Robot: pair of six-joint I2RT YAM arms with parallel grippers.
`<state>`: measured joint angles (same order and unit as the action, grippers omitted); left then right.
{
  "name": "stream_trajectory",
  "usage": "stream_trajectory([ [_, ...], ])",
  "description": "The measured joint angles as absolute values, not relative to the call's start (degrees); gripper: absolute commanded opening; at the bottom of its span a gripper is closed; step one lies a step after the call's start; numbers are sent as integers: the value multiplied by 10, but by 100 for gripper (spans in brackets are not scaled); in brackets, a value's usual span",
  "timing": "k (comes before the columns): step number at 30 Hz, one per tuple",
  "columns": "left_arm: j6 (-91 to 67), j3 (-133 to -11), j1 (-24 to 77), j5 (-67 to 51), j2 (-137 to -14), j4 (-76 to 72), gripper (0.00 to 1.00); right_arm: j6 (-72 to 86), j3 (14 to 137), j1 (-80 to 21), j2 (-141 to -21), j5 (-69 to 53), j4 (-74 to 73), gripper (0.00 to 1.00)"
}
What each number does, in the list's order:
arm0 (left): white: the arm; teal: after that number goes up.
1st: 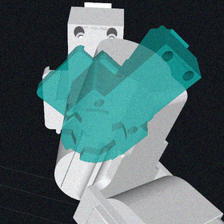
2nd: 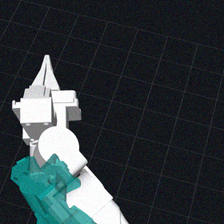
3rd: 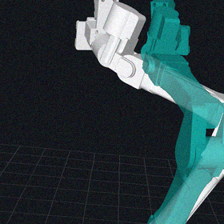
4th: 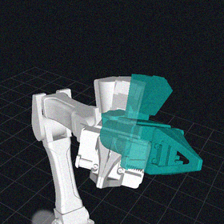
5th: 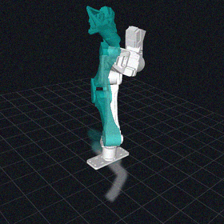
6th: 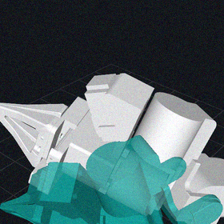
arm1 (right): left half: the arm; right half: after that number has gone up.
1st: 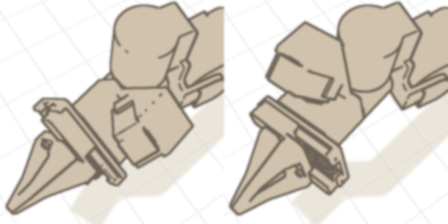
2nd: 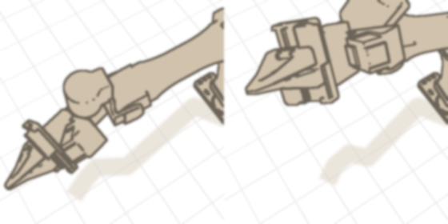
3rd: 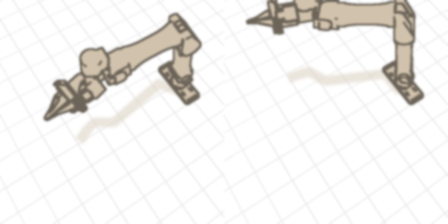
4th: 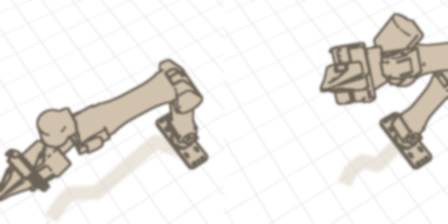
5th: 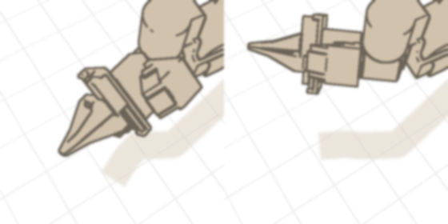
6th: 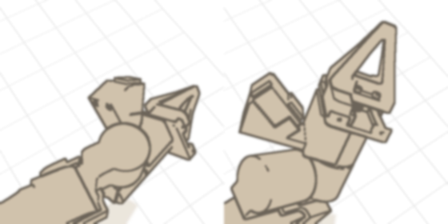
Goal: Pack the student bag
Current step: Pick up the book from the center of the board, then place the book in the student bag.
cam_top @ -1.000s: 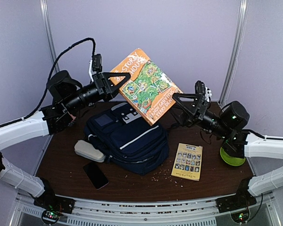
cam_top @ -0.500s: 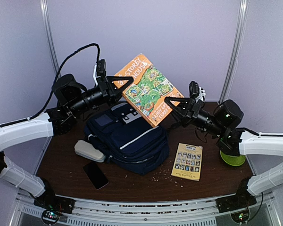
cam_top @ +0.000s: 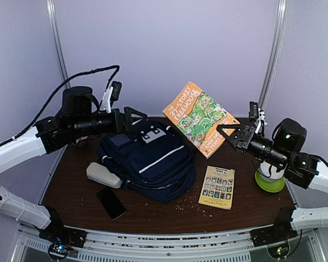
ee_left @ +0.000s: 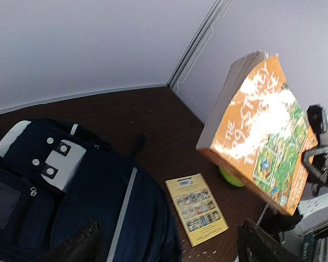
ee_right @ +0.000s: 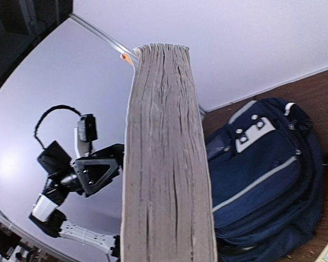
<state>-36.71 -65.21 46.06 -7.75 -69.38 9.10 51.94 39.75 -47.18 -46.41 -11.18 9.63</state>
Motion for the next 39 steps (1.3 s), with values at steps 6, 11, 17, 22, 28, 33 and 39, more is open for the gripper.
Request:
stream_trajectory([
  [6, -181, -726, 562, 10, -806, 257, 86, 480, 347, -444, -420, -41, -44, 0],
  [11, -99, -788, 634, 63, -932, 335, 85, 479, 309, -429, -404, -21, -121, 0],
  [17, -54, -859, 637, 96, -1027, 391, 83, 475, 307, -423, -362, -10, -146, 0],
  [22, -38, -919, 637, 103, -1089, 410, 81, 467, 307, -417, -337, -1, -161, 0],
  [28, -33, -947, 637, 108, -1139, 422, 80, 464, 307, -409, -323, 2, -181, 0],
  [33, -36, -955, 636, 141, -1167, 427, 77, 464, 308, -407, -321, 1, -190, 0],
  [39, -39, -963, 632, 141, -1183, 433, 77, 464, 309, -405, -322, 1, -193, 0],
])
